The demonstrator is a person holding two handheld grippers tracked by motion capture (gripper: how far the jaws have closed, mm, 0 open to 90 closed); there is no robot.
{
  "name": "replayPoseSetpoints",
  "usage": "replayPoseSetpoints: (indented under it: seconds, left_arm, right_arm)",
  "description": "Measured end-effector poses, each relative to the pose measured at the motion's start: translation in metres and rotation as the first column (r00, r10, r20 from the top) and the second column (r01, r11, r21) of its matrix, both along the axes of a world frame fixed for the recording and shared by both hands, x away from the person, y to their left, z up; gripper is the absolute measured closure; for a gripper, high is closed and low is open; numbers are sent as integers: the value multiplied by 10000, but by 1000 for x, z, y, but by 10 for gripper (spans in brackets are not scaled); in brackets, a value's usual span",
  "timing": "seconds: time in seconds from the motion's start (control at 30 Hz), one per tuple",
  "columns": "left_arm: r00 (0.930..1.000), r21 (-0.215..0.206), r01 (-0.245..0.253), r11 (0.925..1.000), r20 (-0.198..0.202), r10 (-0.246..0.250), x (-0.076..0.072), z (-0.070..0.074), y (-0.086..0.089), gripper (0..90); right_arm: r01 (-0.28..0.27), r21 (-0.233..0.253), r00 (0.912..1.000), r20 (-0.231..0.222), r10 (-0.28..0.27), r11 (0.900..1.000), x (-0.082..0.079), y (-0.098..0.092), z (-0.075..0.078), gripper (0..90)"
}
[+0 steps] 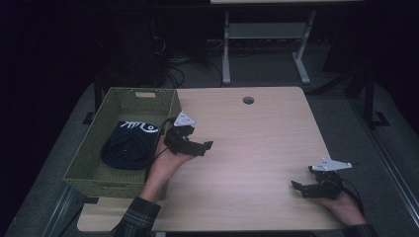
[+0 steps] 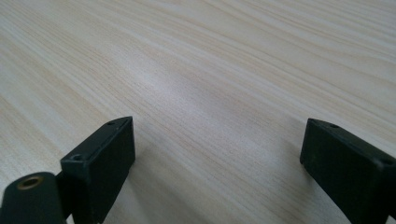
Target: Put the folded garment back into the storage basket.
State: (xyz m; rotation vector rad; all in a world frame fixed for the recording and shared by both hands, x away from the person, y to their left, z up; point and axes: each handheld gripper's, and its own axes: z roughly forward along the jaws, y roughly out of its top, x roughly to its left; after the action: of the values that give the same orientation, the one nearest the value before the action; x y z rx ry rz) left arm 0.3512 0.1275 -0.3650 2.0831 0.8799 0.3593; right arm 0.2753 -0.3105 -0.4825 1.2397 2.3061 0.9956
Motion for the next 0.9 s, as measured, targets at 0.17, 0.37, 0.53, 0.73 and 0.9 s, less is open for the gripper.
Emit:
replayPoseSetpoints:
  seconds: [0.17, 0.37, 0.53, 0.73, 0.9]
  left_arm:
    - [9999, 105, 142, 9998, -90, -141, -5, -15, -11, 139]
    - [9995, 306, 321, 9990, -29, -321, -9, -34, -22, 139]
    - [9989, 554, 471, 9974, -60, -468, -12, -46, -31, 139]
    - [9981, 791, 569, 9952, -268, -549, -14, -63, -36, 139]
    - [9972, 885, 548, 9946, -549, -501, -15, -79, -38, 139]
  right_arm:
    - [4, 0, 10000, -4, -4, 10000, 0, 0, 0, 99]
    - [0, -1, 10000, 0, 0, 10000, 0, 0, 0, 99]
    - [5, 1, 10000, -10, -5, 10000, 0, 0, 0, 99]
    - [-2, -3, 10000, 1, 2, 10000, 0, 0, 0, 99]
    - [-3, -4, 10000, 4, 3, 10000, 0, 0, 0, 99]
